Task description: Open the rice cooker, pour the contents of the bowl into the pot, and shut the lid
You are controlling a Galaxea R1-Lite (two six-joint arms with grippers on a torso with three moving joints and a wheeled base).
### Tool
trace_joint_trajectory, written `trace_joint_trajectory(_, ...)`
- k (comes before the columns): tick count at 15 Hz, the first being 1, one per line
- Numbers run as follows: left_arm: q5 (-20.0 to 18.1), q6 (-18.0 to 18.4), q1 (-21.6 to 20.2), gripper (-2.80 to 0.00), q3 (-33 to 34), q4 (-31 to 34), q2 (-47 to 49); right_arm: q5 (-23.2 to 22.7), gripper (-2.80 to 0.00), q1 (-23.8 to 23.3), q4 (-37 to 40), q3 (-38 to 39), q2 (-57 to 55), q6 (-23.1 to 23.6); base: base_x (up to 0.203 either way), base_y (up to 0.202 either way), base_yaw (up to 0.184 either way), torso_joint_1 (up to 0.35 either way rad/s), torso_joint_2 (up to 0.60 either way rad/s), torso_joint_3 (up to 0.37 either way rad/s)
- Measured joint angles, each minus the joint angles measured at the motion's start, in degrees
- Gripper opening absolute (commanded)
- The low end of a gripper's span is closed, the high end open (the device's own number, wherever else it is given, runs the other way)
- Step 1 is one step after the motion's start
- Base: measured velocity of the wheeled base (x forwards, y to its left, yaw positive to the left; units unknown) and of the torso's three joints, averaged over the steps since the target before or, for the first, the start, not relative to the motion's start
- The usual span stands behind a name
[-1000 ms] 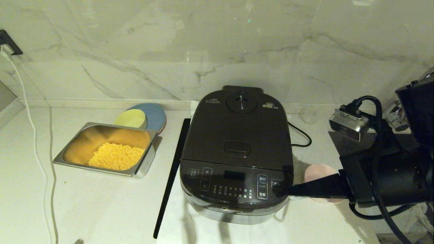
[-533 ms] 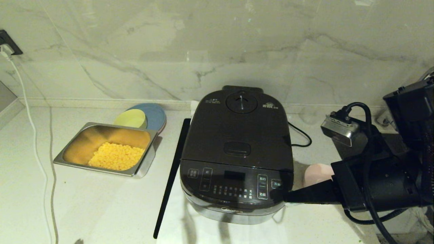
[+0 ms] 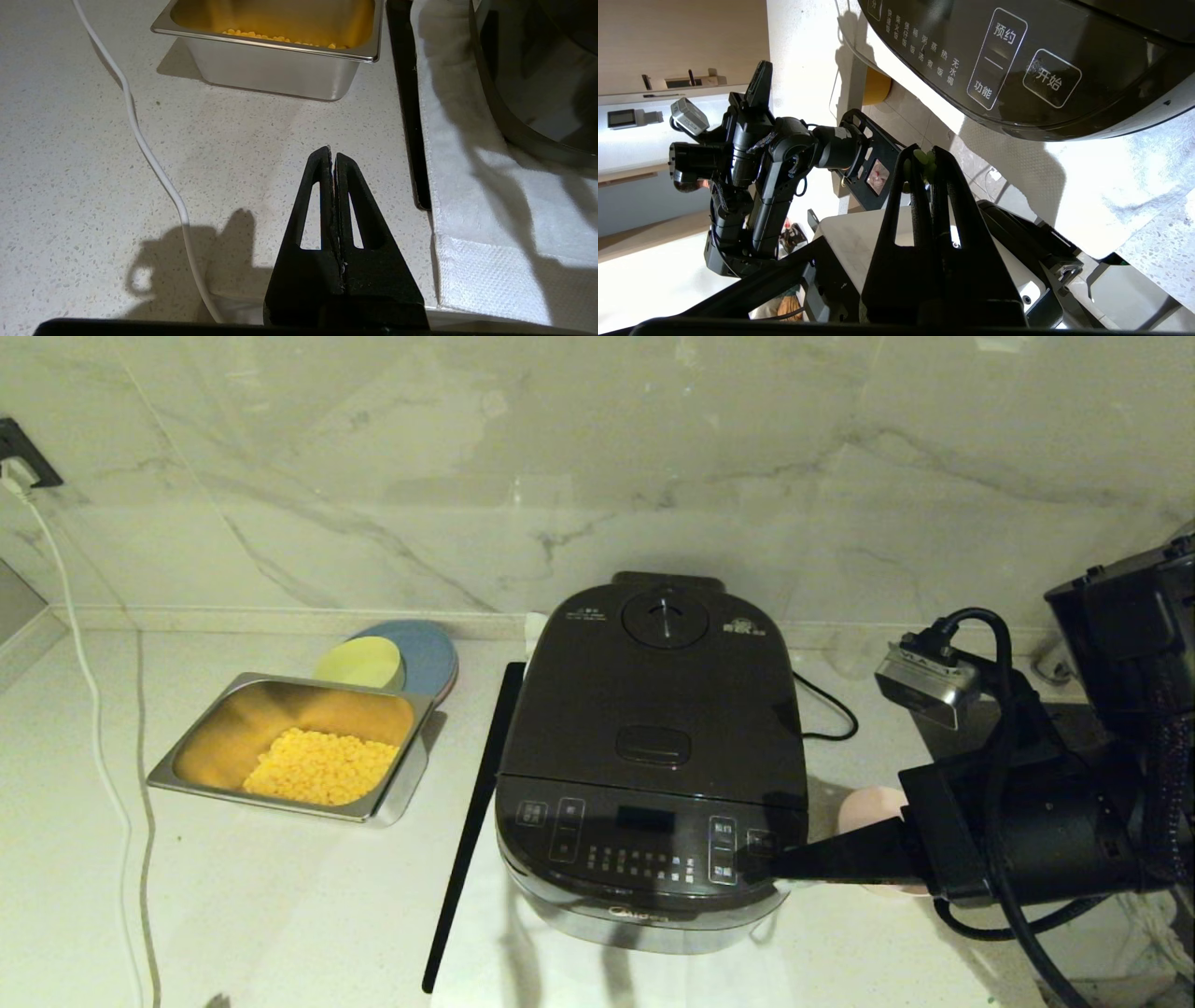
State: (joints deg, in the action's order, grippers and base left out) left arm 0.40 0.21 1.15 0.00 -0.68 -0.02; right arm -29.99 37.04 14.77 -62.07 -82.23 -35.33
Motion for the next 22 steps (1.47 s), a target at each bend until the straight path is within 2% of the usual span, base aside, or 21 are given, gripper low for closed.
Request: trace_joint_trajectory(22,0.01,-0.01,0.0,-2.8,0.0,0.0,0.0,-0.07,-2.8,-4.53,-0.01,0.22,-0.41,0.19,0.0,0.0,0.0,0.0,0.0,0.0)
